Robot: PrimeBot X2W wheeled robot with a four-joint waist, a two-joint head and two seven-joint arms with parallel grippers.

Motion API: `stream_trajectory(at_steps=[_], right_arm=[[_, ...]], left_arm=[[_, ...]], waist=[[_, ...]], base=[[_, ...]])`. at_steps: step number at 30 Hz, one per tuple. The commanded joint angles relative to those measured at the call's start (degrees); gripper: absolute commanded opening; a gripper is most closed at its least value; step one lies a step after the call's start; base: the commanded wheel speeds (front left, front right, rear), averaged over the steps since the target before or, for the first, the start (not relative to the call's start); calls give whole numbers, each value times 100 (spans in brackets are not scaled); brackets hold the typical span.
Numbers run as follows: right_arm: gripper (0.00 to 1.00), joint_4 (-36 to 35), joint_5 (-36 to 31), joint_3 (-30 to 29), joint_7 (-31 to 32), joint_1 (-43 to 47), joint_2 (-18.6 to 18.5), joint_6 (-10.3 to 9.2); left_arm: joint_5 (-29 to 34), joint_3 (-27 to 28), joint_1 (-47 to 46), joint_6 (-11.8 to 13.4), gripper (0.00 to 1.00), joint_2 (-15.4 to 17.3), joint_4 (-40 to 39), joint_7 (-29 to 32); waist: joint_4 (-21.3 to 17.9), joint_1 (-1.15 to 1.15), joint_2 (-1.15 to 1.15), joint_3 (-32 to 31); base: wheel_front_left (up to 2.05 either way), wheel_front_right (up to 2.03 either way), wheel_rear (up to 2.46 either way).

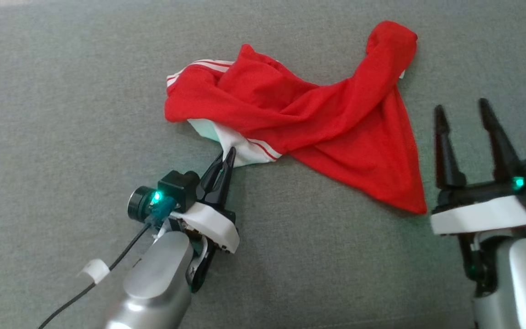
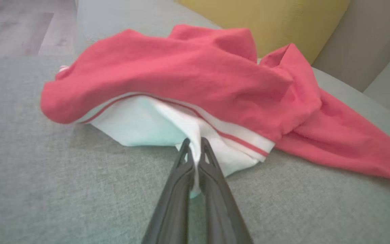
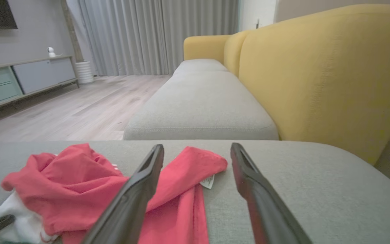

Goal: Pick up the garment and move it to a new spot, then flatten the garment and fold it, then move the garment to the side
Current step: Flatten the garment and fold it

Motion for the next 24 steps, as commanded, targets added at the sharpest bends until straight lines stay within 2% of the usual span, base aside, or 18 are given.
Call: stream_trajectory(at_steps=[1,6,14,20,24], right_arm=[[100,-142,42,-33,-109,-176,15,39],[100,-75,43,-288,-184,-128,16,39],[100,-17,54,-418,-190,73,16,39],[100,26,120,-403,-208,196,17,39],[100,38,150,-393,-231,222,17,39]], left_arm=[[-46,90,-177,55,0,42,-248,-104],[80,174,-75,226,0,42,-795,-133],[827,588,470,405,0,259,-2731,-137],[1167,566,696,498,0,485,-4015,-108],[1254,566,534,484,0,656,-4642,256]], waist=[[86,-1,0,-88],[291,-1,0,-293],[656,-1,0,-755],[706,-1,0,-974],[648,-1,0,-986]], base=[[0,0,0],[0,0,0],[0,0,0],[0,0,0],[0,0,0]])
